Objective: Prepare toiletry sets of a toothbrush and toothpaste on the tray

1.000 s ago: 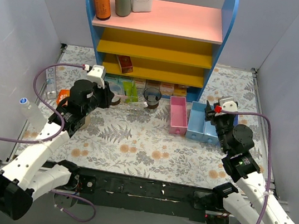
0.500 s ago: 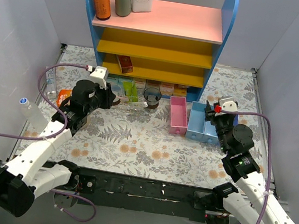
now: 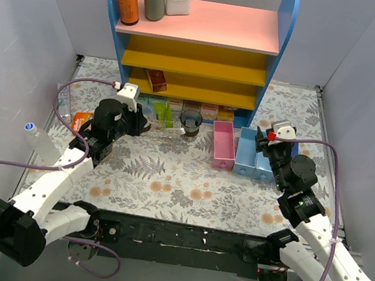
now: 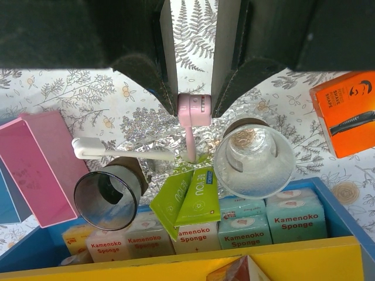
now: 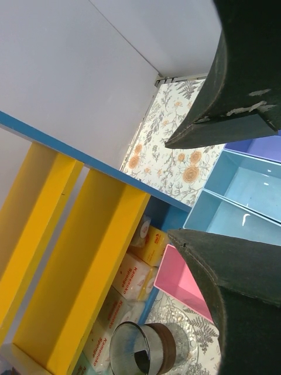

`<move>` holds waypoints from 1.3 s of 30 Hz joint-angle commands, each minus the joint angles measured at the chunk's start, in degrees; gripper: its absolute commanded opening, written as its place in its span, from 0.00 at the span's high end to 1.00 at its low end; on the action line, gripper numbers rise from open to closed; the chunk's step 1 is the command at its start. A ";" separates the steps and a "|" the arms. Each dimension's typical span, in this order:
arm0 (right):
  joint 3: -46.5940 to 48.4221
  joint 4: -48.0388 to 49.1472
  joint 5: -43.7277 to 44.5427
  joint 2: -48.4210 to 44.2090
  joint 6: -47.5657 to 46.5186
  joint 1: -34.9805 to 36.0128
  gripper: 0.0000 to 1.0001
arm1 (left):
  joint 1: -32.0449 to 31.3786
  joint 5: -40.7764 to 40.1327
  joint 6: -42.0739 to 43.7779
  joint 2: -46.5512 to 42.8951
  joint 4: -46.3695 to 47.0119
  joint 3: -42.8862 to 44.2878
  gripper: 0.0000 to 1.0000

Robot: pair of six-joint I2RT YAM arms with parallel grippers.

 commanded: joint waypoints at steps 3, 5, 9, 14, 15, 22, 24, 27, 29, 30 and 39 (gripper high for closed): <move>0.05 1.28 0.19 -0.18 0.59 -0.16 0.36 | 0.30 2.16 0.93 1.00 1.51 -0.05 1.00; 0.05 1.28 0.19 -0.09 0.68 -0.16 0.36 | 0.30 2.17 1.02 1.70 1.16 0.21 1.00; -0.03 1.28 0.01 0.18 0.68 -0.16 0.36 | 0.30 1.73 0.84 2.49 0.54 0.74 1.00; -0.03 1.28 0.10 0.44 0.68 -0.16 0.36 | 0.39 1.55 1.46 3.02 0.54 1.00 1.00; -0.03 1.28 0.01 0.35 0.68 -0.07 0.36 | 0.30 1.64 1.54 3.28 0.54 1.09 1.00; -0.12 1.37 0.01 0.53 0.68 -0.16 0.36 | 0.30 2.08 2.25 4.42 0.89 1.62 1.00; -0.12 1.37 0.01 0.62 0.68 -0.16 0.36 | 0.30 2.25 2.60 4.69 1.07 1.79 1.00; -0.12 1.46 0.01 0.97 0.68 -0.16 0.36 | 0.30 2.17 2.95 5.21 1.07 1.88 1.00; -0.12 1.46 0.10 1.05 0.59 -0.16 0.36 | 0.30 2.17 3.13 5.30 1.33 1.88 1.00; -0.12 1.46 0.01 1.05 0.50 -0.07 0.36 | 0.39 1.99 3.13 5.39 1.33 1.88 1.00; -0.21 1.55 0.01 1.32 0.50 -0.07 0.36 | 0.30 2.25 3.74 6.18 1.77 2.06 1.00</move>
